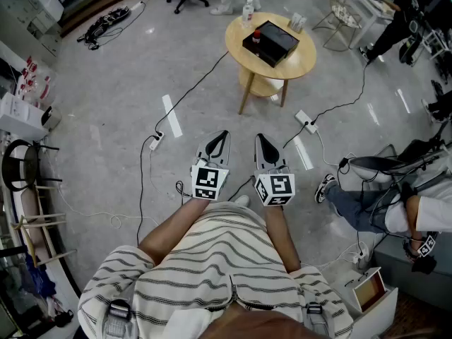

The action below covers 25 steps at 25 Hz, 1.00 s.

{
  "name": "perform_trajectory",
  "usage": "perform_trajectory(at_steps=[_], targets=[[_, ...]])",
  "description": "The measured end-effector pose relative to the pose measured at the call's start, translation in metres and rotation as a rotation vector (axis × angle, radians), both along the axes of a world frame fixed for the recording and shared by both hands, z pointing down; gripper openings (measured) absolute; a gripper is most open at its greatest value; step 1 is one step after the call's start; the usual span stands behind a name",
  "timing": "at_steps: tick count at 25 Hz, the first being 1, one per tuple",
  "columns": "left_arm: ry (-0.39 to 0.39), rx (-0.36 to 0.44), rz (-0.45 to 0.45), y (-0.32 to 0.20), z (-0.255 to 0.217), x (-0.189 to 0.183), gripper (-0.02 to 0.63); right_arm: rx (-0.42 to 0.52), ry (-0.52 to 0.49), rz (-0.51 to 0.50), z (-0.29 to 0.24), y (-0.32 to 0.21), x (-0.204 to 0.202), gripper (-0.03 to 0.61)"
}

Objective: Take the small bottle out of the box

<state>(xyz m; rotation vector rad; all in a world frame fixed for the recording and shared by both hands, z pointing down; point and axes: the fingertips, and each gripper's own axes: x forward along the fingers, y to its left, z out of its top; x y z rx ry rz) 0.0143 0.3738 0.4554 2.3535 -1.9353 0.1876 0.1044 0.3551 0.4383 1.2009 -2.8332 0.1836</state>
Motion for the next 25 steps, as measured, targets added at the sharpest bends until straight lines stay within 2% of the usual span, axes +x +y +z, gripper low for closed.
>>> perform_trajectory(at_steps=[11,25], targets=[[-0.004,0.008,-0.002,-0.013,-0.003,0.012,0.021,0.008,-0.002,-0.009,-0.001,-0.014,0.011,0.011],[-0.025,-0.009,-0.020,-0.025,0.014,0.054,0.021,0.015,-0.027,-0.011,0.009,-0.038,0.055,0.011]])
